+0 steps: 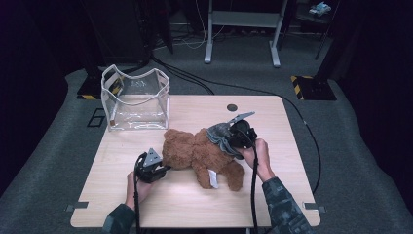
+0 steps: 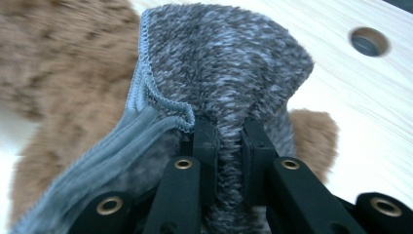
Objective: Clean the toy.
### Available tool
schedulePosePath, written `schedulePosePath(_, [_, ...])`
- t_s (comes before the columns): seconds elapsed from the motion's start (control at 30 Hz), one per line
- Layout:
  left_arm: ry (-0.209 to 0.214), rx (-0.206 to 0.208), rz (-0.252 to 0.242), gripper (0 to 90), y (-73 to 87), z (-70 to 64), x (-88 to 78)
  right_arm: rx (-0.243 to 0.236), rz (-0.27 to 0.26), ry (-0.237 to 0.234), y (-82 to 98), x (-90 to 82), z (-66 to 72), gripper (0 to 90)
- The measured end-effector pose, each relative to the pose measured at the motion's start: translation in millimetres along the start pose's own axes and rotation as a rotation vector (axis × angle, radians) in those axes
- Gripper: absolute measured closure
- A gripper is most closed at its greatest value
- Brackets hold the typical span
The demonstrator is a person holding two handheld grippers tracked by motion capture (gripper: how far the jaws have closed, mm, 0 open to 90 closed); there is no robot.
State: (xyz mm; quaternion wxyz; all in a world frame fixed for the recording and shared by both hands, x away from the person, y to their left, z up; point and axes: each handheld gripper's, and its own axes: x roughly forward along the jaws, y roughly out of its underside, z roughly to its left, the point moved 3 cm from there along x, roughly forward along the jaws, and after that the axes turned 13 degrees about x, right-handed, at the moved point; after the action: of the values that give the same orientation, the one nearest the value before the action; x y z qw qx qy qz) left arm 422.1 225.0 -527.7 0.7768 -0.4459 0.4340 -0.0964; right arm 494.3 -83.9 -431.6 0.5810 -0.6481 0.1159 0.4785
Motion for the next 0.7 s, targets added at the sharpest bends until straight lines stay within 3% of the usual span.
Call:
schedulePosePath(0.13, [-0.009, -0.004, -0.003, 74.7, -0.2, 0.1, 0.9, 0.036, 0.009, 0.043, 5.0, 4.5, -14.0, 80.4])
schedulePosePath(0.4, [-0.01, 0.002, -0.003, 74.9, -0.9, 0.6, 1.2, 0.102, 0.054, 0.059, 18.3, 21.4, -32.5, 80.7])
schedulePosePath(0.57, [-0.004, -0.005, -0.003, 74.9, -0.8, -0.5, 1.7, 0.164, 0.088, 0.019, 32.1, 35.8, -39.6, 81.1])
schedulePosePath(0.7, [0.0, -0.007, 0.003, 75.0, -1.0, -0.8, 1.3, 0.175, 0.1, 0.001, 36.2, 38.2, -39.9, 81.2])
